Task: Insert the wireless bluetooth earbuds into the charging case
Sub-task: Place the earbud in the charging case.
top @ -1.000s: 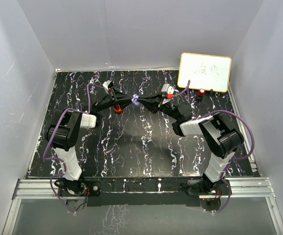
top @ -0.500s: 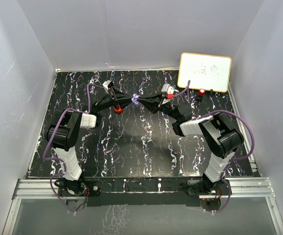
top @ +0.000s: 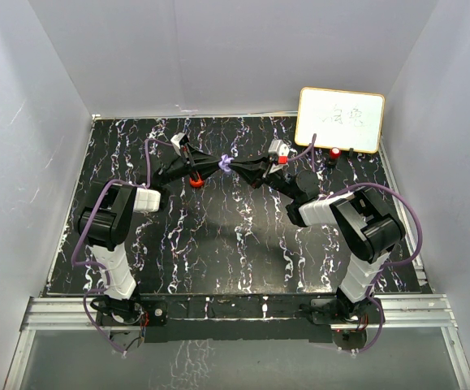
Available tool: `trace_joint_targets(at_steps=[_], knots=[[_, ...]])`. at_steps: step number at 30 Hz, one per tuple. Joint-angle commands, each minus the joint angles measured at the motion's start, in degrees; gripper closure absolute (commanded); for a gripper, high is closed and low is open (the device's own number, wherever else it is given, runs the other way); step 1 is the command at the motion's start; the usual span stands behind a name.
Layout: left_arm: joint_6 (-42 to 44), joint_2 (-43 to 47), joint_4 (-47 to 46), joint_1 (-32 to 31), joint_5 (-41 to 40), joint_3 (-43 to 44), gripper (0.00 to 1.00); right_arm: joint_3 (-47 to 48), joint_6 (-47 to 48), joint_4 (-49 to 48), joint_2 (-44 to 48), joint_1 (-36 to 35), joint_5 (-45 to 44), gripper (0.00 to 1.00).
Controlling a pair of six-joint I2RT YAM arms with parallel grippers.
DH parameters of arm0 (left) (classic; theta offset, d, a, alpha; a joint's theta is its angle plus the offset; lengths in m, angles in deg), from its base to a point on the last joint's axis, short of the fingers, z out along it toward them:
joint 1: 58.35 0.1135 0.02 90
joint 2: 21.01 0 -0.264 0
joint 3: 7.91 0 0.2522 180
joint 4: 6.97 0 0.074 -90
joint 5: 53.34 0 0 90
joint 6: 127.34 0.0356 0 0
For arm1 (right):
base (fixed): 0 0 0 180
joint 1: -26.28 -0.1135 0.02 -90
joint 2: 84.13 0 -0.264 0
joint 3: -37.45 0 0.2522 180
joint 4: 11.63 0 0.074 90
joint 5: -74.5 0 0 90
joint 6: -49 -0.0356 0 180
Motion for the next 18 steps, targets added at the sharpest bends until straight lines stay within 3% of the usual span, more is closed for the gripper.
trace_joint_targets(at_steps=[1, 18], knots=[[-1.3, 3.5, -10.2, -0.3, -0.8, 2.6, 1.00, -0.4, 1.1, -4.8, 0.8, 0.3, -0.4, 1.00], [-1.3, 3.4, -9.6, -0.2, -1.3, 3.5, 1.00, -0.3, 2.1, -2.8, 1.4, 0.3, -0.7, 0.98]])
